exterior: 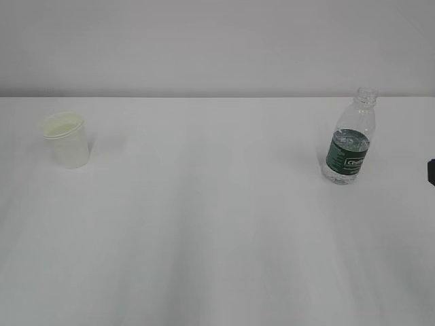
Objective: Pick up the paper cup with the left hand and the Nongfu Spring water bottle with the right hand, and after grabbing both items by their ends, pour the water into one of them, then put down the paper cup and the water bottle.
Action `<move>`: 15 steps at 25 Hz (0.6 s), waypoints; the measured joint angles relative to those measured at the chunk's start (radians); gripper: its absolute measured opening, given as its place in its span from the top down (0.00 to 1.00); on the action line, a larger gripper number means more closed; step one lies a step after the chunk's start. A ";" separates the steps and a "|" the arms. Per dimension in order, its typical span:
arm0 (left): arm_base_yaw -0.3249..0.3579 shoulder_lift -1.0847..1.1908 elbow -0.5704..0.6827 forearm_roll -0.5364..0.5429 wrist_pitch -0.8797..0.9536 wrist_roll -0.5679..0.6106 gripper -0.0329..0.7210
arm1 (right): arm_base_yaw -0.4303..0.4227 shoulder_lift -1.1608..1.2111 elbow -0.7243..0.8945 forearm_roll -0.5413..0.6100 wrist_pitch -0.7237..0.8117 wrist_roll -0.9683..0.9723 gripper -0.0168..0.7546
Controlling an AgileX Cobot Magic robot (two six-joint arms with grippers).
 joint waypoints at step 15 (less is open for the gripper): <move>0.000 -0.108 -0.174 -0.295 0.438 0.346 0.21 | 0.000 -0.280 0.000 -0.376 0.238 0.342 0.35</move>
